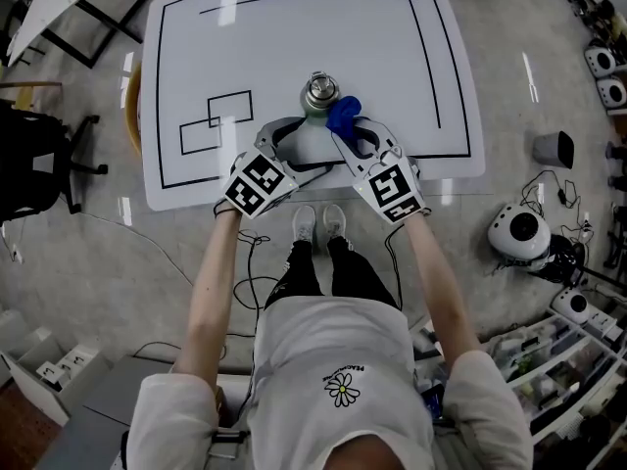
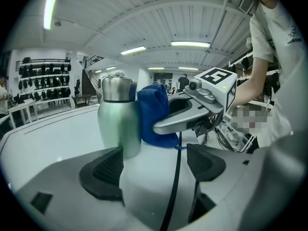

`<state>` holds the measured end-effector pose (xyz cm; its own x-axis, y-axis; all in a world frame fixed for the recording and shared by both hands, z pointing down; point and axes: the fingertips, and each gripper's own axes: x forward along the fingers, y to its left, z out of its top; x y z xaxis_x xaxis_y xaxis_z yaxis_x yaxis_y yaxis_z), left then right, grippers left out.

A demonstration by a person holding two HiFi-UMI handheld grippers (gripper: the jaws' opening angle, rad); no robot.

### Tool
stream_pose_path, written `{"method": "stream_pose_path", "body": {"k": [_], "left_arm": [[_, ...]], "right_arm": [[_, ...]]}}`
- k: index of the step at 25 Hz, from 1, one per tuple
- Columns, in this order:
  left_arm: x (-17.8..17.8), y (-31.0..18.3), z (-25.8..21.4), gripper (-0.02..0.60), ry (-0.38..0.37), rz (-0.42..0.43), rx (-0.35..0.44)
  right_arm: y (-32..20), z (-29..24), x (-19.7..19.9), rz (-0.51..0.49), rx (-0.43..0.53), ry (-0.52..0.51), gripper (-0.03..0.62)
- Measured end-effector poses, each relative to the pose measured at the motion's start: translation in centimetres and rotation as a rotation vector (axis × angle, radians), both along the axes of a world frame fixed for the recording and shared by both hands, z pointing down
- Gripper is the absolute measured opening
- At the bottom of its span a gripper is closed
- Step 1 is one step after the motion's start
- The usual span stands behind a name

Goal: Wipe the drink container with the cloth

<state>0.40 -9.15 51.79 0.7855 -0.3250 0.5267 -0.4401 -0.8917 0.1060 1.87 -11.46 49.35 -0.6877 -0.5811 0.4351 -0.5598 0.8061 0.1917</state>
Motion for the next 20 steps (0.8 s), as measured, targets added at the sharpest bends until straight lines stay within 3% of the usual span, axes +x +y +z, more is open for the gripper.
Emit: {"method": "stream_pose_path", "body": {"k": [4,8,13,16,20], "left_arm": [[0.1,0.4,-0.2,0.399,0.0,0.023,0.006],[-1.3,-0.6,-0.4,0.399,-0.058,0.014,0.07],[-2.7,-4.3,-0.9,0.403,-0.01,-0.058,0.063],[-2.2,-6.0,-1.5,0.418,0.031,-0.042,0.051],[-1.3,-6.9,-1.7,0.423,0.03,0.004,0.05]], "right_arm": [[0.1,0.0,0.1,-0.003,0.0,-0.005,0.043],[-0.1,0.0,0.2,-0.002,0.004,-0.01,0.043],[-0.1,0.0,0.2,0.004,0.002,-0.017,0.043],[-0.1,0.0,0.1,0.007,0.002,-0.018,0.043],[0.0,0.0,0.0,0.006,0.001,-0.019,0.043]]}}
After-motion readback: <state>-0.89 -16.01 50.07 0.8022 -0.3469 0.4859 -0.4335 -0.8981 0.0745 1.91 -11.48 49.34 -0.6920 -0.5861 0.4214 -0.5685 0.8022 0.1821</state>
